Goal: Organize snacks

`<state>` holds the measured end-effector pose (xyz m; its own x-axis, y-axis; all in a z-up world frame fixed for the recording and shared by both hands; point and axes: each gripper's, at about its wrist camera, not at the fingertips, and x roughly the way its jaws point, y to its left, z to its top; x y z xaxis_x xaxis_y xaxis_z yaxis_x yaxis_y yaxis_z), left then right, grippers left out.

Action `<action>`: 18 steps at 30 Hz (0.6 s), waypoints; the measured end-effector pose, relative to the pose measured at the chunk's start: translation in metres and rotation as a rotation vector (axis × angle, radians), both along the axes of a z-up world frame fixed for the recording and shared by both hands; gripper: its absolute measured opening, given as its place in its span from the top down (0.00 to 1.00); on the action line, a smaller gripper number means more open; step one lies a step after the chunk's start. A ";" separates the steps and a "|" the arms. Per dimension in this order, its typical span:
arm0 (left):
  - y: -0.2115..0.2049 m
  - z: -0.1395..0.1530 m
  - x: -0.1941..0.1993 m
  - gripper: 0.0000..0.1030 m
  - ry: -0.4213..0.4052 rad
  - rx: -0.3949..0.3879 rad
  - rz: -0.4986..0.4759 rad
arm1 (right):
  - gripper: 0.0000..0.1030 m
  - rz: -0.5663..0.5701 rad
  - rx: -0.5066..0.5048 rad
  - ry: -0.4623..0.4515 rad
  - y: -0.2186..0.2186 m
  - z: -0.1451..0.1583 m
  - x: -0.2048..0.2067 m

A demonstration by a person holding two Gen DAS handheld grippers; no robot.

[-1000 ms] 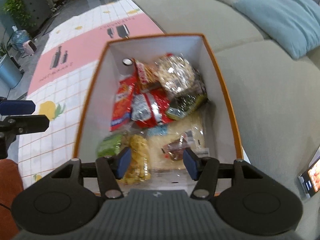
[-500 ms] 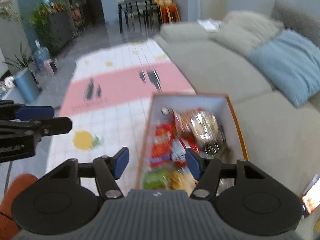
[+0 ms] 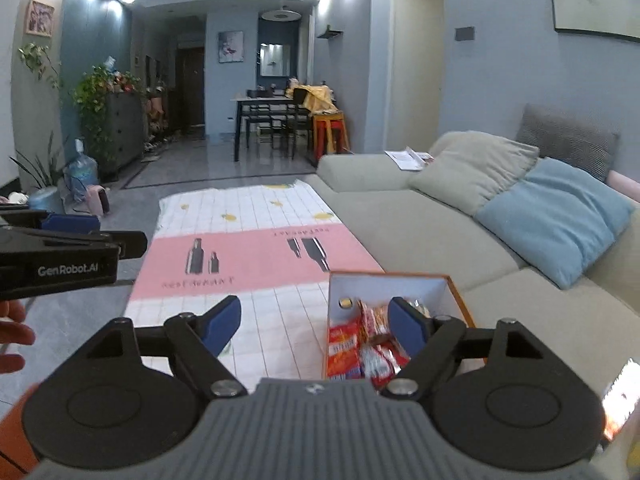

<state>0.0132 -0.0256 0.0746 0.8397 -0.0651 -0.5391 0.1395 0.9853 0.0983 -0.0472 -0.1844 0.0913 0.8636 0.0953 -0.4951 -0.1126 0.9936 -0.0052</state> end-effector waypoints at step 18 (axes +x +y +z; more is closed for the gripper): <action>-0.009 -0.073 0.008 0.39 0.339 0.038 0.051 | 0.25 -0.122 -0.028 0.193 -0.006 -0.073 0.001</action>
<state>0.0213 -0.0345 0.0020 0.6137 -0.0024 -0.7895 0.1210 0.9885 0.0911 -0.0458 -0.1902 0.0186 0.7572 -0.0198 -0.6529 0.0065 0.9997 -0.0229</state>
